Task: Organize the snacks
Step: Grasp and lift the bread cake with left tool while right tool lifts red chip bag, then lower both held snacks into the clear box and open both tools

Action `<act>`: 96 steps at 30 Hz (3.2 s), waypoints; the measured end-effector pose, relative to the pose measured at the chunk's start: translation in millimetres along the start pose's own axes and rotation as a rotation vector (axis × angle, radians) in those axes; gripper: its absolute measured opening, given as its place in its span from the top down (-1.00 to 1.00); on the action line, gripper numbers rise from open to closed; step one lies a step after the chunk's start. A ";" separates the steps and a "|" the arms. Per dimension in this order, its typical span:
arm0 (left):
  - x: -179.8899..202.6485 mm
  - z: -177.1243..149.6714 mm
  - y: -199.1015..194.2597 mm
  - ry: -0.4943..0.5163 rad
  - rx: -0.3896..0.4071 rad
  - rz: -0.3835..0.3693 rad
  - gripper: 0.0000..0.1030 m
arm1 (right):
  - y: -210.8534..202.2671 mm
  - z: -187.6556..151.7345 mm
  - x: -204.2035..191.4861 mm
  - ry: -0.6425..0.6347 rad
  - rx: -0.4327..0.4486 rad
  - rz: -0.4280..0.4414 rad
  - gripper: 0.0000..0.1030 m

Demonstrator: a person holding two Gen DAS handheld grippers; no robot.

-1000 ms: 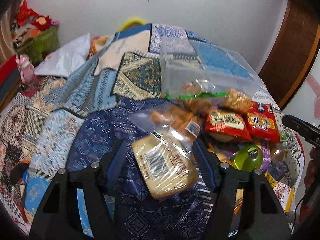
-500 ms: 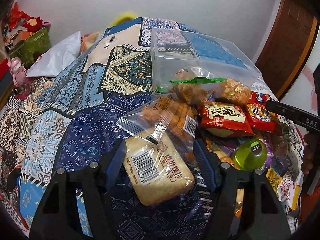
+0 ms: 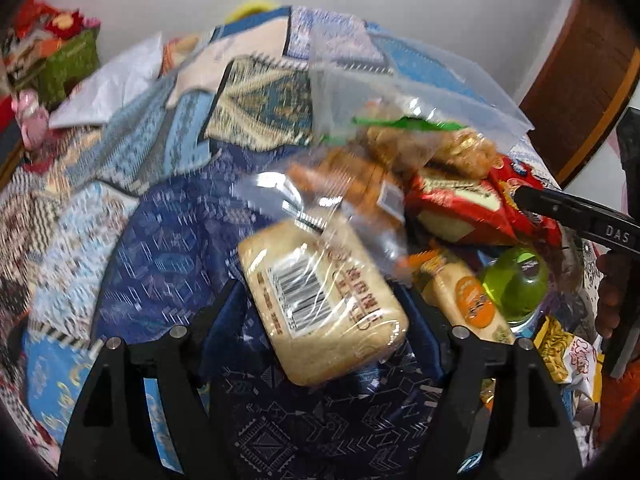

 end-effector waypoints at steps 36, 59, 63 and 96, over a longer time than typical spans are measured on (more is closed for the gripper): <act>-7.1 17.7 -44.6 0.045 0.130 0.117 -0.06 | -17.4 17.5 9.2 0.042 0.046 0.002 0.45; 54.7 104.2 -89.5 0.161 0.323 0.077 -0.06 | -80.8 60.3 29.9 0.090 0.245 0.002 0.46; 63.2 126.2 -81.1 0.174 0.334 0.061 -0.06 | -81.1 73.6 34.6 0.096 0.264 -0.002 0.46; 67.4 209.4 85.2 0.207 0.122 0.059 -0.06 | 27.8 131.0 30.8 0.042 0.127 -0.029 0.46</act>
Point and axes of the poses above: each gripper's, at about its wrist camera, not at the fingertips, and y roughly the way its jaws point, x to its right, z to its top, the point moved 10 cm from there along y, roughly the way its jaws point, and after that the axes turned 10 degrees about -z, right-handed, at the moved point
